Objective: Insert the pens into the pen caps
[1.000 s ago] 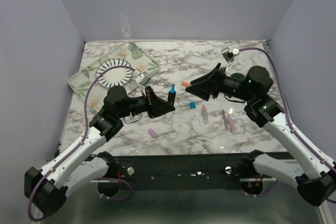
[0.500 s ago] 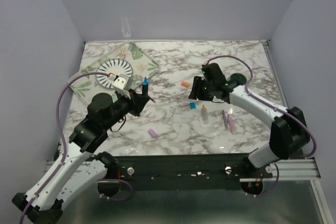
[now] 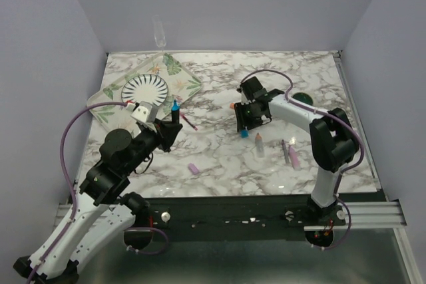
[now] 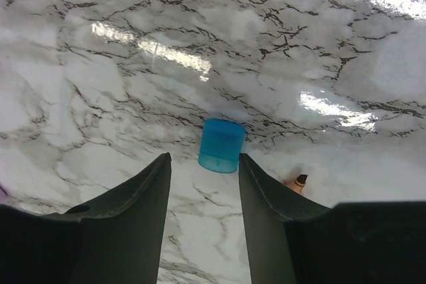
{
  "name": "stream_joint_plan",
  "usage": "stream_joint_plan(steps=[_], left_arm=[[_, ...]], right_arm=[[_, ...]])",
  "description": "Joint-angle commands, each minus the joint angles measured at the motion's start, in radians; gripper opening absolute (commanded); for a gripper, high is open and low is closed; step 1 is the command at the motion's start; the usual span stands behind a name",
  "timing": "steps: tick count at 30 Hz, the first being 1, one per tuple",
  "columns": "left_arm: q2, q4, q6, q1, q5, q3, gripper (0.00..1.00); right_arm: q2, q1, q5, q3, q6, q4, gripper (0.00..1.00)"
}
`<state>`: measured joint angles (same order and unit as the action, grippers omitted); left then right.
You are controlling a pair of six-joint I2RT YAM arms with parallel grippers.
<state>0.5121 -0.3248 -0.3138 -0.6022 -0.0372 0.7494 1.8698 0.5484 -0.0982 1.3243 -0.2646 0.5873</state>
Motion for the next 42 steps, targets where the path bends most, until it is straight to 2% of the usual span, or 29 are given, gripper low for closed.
stream_joint_plan(steps=[1,7,17,32,42], left_arm=[[-0.009,0.006,0.018,0.002,-0.009,-0.008,0.00],[-0.007,0.007,0.018,0.002,-0.018,-0.008,0.00],[-0.009,0.015,0.013,0.002,-0.013,-0.013,0.00],[-0.012,0.015,0.022,0.002,-0.009,-0.013,0.00],[-0.021,0.018,0.025,0.002,-0.001,-0.016,0.00]], right_arm=[[0.019,-0.021,-0.031,-0.028,0.031,0.022,0.53],[0.028,-0.044,-0.067,-0.060,0.038,-0.009,0.55],[0.081,-0.054,-0.178,-0.060,0.018,-0.084,0.53],[0.155,-0.053,-0.126,0.010,0.022,-0.057,0.50],[0.134,-0.054,-0.126,-0.030,0.053,-0.072,0.35]])
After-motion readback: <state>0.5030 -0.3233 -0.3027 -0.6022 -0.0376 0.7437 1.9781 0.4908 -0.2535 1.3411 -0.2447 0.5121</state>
